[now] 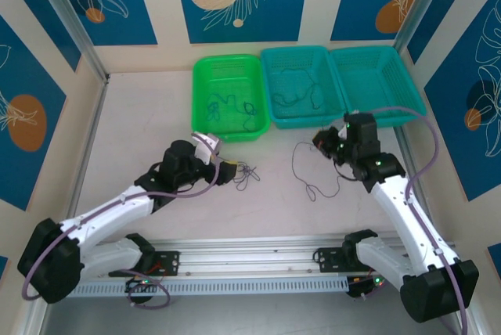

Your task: Untangle the cables

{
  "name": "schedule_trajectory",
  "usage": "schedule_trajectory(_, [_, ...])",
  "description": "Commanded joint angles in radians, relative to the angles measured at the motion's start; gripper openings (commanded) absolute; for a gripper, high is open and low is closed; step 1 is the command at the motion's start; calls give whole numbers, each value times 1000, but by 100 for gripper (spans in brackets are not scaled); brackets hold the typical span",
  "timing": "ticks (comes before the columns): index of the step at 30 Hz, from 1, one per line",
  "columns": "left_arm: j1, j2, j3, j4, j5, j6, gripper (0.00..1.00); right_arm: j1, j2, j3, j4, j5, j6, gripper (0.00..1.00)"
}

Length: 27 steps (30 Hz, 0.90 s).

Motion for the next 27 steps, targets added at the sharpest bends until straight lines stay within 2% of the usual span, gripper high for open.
schedule_trajectory(1, [-7,-42,-4,13,32,30,81,40,-46,-74,-265,121,78,0])
schedule_trajectory(6, [-7,-6,-4,44,23,28,81,126,39,-132,-337,137,76,4])
schedule_trajectory(8, [-8,17,2,48,33,23,81,176,87,-113,-373,199,93,9])
schedule_trajectory(9, [-8,23,4,48,36,19,81,198,105,-100,-394,244,113,14])
schedule_trajectory(11, [-8,27,1,54,38,16,81,211,142,-79,-433,300,147,32])
schedule_trajectory(12, [-8,25,-2,54,35,16,81,208,157,-74,-442,310,156,37])
schedule_trajectory(15, [-7,17,-10,54,24,17,81,201,194,-76,-387,249,131,47])
schedule_trajectory(18, [-8,14,-12,45,19,19,81,201,233,-95,-306,163,128,62])
schedule_trajectory(20, [-8,13,-14,43,19,22,81,199,270,-88,-266,127,110,68])
schedule_trajectory(21, [-8,12,-14,43,18,22,81,201,285,-81,-263,120,108,79])
schedule_trajectory(22, [-8,12,-14,43,18,21,81,203,305,-74,-255,120,103,82])
schedule_trajectory(23, [-8,12,-14,42,18,22,81,207,326,-66,-251,136,100,95])
schedule_trajectory(25, [-8,10,-16,44,16,20,81,208,375,-58,-257,190,85,100])
schedule_trajectory(27, [-7,9,-16,47,17,19,81,208,425,-43,-258,226,57,100])
